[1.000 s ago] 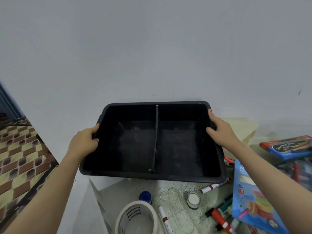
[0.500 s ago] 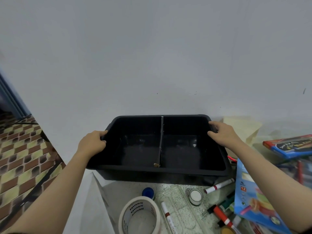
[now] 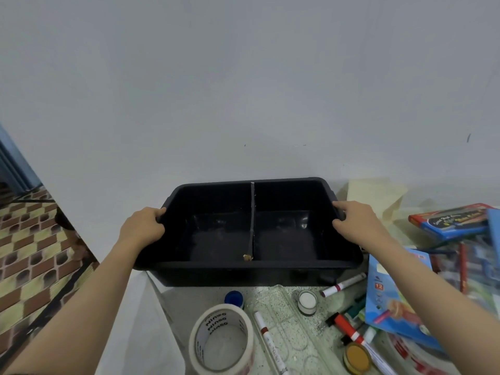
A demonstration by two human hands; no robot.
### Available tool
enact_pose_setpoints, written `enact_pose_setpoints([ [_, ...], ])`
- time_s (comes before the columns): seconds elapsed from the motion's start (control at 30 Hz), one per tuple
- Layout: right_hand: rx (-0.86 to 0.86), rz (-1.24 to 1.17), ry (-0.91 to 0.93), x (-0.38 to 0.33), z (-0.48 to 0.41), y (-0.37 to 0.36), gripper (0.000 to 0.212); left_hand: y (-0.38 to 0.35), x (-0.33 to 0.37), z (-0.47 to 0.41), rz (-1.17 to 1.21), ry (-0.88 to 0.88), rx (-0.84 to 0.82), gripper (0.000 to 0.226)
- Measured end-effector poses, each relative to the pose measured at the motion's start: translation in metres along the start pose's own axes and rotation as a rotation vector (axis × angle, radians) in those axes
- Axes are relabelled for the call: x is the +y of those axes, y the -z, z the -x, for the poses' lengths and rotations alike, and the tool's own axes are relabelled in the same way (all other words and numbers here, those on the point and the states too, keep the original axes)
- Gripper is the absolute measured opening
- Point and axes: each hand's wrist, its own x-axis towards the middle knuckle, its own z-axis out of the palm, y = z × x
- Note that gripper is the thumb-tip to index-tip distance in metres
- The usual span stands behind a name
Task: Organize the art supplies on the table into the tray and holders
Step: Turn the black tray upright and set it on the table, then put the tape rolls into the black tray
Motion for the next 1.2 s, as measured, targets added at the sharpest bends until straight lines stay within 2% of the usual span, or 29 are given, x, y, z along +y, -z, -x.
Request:
enact_pose_setpoints([
  [0.3, 0.092, 0.019, -0.027, -0.002, 0.008, -0.009, 0.05, -0.001, -0.004, 0.021, 0.103, -0.075, -0.021, 0.046],
  [0.4, 0.104, -0.019, -0.012, -0.001, 0.012, -0.008, 0.047, -0.001, 0.002, 0.035, 0.01, -0.088, 0.033, 0.047],
  [0.47, 0.104, -0.047, 0.002, 0.0, 0.016, -0.005, 0.043, 0.002, 0.015, 0.048, -0.056, -0.138, 0.077, 0.045],
  [0.6, 0.072, -0.056, 0.033, 0.007, 0.026, 0.002, 0.04, 0.013, 0.053, 0.089, 0.081, -0.288, 0.042, 0.037],
  [0.73, 0.046, -0.073, 0.131, 0.024, 0.05, 0.012, 0.037, 0.014, 0.092, 0.147, 0.197, -0.445, -0.031, 0.031],
  [0.87, 0.055, -0.063, 0.289, 0.048, 0.091, 0.023, 0.036, -0.005, 0.112, 0.195, 0.173, -0.52, -0.082, 0.03],
  [1.0, 0.156, 0.0, 0.43, 0.076, 0.139, 0.032, 0.028, -0.037, 0.108, 0.232, 0.178, -0.546, -0.043, 0.033],
  [1.1, 0.228, 0.107, 0.549, 0.097, 0.171, 0.035, 0.029, -0.058, 0.095, 0.252, 0.1, -0.591, 0.082, 0.033],
  [1.2, 0.253, 0.151, 0.552, 0.116, 0.193, 0.036, 0.022, -0.072, 0.085, 0.267, 0.028, -0.479, 0.138, 0.039],
])
